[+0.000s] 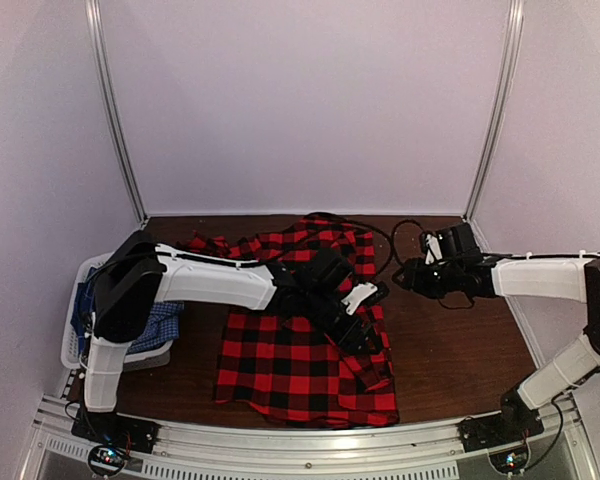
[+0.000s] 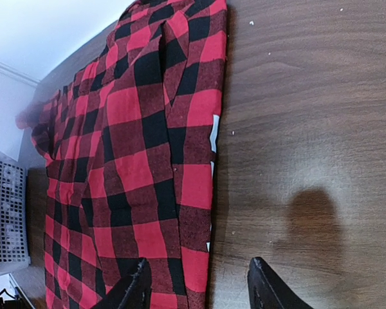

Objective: Fold and stack the long sleeve shirts
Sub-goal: Smooth out the 1/3-folded shirt at the center of the board.

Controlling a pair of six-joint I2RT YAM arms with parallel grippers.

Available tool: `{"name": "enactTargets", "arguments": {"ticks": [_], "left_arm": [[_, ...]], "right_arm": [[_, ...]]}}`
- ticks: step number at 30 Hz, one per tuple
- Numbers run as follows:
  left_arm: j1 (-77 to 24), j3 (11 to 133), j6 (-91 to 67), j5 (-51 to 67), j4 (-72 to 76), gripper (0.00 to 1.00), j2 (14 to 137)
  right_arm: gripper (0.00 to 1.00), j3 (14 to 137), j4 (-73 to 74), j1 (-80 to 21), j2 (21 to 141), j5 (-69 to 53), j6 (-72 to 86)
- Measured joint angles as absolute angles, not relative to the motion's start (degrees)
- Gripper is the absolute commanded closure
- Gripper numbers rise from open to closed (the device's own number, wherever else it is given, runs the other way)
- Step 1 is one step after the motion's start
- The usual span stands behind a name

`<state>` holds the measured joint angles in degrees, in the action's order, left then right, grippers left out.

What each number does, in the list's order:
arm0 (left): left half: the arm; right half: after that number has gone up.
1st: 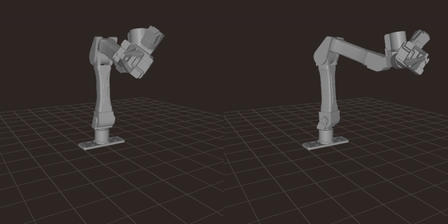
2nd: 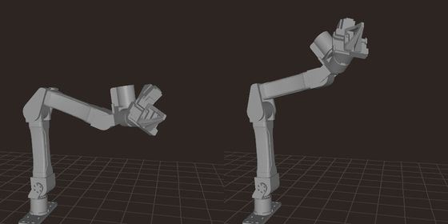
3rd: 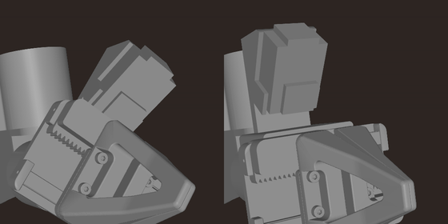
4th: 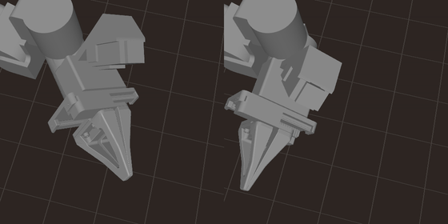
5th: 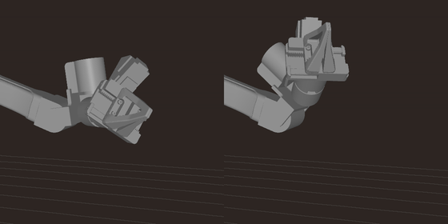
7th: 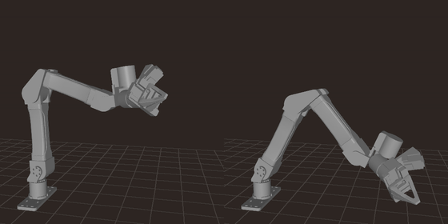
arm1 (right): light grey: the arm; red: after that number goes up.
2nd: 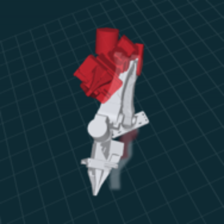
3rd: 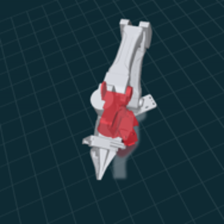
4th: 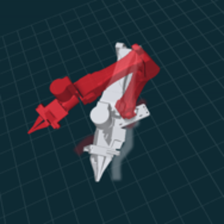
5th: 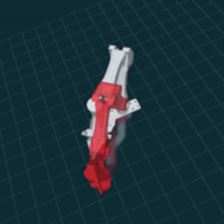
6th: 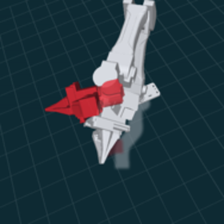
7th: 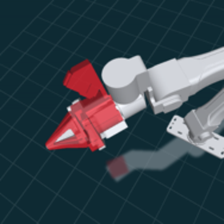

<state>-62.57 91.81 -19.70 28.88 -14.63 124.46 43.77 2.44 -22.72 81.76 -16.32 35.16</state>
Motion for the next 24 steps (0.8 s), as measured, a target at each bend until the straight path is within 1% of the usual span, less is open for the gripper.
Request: {"name": "enactTargets", "arguments": {"ticks": [6, 14, 20, 24], "left_arm": [[-56.66, 88.16, -25.36, 24.71, -12.6, 0.36, 120.11], [-47.51, 78.85, -32.01, 16.78, -12.16, 0.36, 115.94], [-45.39, 73.43, -33.47, 12.69, -13.91, 0.36, 112.27], [-44.86, 72.1, -33.82, 10.68, -14.35, 0.36, 110.02]], "right_arm": [[0.48, 44.82, 2.11, -24.69, 88.03, -18.17, 33.61], [0.51, 50.96, 1.41, -26.02, 97.27, -19.53, 31.81], [0.53, 53.78, 0.99, -26.02, 102.19, -19.46, 31.16], [0.58, 54.94, 0.4, -26.02, 104.99, -19.33, 31.03]]}}
